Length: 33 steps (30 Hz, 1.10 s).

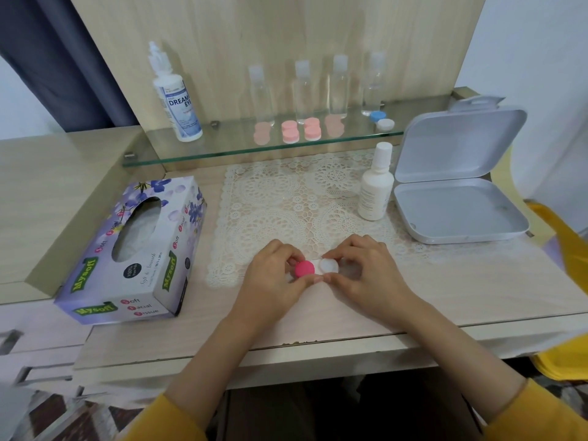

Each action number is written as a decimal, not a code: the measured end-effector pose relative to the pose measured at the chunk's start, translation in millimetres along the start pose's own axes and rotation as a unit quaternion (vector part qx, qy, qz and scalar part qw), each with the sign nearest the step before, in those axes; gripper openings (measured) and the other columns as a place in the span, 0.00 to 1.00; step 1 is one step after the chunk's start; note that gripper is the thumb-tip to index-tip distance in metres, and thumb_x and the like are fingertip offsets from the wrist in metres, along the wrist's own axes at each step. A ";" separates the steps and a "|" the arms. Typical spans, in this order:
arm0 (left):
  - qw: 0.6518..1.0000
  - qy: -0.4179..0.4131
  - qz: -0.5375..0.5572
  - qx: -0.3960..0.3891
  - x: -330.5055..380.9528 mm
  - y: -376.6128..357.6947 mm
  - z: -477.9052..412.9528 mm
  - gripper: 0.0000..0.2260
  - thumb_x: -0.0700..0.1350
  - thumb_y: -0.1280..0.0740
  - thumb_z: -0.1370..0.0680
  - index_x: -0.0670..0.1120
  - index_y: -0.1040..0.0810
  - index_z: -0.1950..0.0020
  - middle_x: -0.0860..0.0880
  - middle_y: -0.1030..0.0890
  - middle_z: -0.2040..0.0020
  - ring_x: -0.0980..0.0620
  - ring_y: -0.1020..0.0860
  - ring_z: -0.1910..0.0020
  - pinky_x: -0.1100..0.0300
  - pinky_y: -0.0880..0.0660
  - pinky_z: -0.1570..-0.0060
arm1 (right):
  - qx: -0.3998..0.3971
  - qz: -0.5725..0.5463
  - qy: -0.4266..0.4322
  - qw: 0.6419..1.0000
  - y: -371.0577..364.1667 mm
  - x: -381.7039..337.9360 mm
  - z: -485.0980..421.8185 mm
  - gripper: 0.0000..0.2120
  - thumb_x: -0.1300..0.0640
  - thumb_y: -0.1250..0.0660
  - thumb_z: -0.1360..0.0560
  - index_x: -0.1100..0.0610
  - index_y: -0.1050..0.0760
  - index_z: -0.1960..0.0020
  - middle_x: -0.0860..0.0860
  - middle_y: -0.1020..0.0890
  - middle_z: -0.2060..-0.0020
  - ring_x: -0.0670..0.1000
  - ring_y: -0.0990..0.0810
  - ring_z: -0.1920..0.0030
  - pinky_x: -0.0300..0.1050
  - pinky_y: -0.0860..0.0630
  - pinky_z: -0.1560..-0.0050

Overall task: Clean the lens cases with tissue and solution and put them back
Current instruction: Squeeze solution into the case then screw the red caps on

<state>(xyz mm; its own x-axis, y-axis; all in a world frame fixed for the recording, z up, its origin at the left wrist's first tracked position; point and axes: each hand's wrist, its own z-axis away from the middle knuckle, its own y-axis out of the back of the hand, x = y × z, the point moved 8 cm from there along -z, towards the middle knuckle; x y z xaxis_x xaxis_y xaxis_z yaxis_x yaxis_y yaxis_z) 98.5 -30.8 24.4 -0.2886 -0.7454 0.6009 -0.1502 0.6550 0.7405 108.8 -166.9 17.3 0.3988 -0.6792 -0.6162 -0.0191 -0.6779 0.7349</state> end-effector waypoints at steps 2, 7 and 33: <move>0.998 -0.021 0.009 -0.057 3.4 -5.1 0.0 0.11 0.41 0.28 0.30 0.45 0.20 0.48 0.55 0.26 0.54 0.59 0.27 0.54 0.68 0.32 0.47 | 0.004 -0.004 -0.002 1.000 0.1 0.4 0.0 0.08 0.51 0.27 0.32 0.50 0.19 0.54 0.43 0.24 0.59 0.46 0.29 0.55 0.40 0.39 0.51; 0.997 -0.003 -0.029 -0.068 -0.9 -2.3 0.6 0.21 0.52 0.27 0.32 0.51 0.24 0.41 0.55 0.24 0.46 0.57 0.28 0.47 0.65 0.35 0.46 | 0.006 -0.005 0.000 1.000 0.0 1.2 -0.2 0.10 0.48 0.30 0.34 0.50 0.20 0.54 0.42 0.25 0.60 0.46 0.29 0.55 0.40 0.40 0.52; 0.994 -0.076 0.066 -0.046 -5.8 -6.7 7.9 0.17 0.46 0.32 0.30 0.46 0.22 0.41 0.54 0.24 0.52 0.58 0.26 0.51 0.64 0.30 0.47 | -0.098 0.040 -0.005 0.994 22.7 7.0 6.4 0.22 0.45 0.25 0.37 0.50 0.21 0.46 0.45 0.23 0.54 0.44 0.27 0.54 0.37 0.34 0.54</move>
<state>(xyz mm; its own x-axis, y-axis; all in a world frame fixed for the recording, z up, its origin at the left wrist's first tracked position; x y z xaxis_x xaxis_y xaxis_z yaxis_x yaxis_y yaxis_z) 93.8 -29.9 13.6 -0.4399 -0.6224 0.6474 -0.0158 0.7262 0.6873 105.2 -188.9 27.9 0.3944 -0.7315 -0.5562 0.1287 -0.5554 0.8216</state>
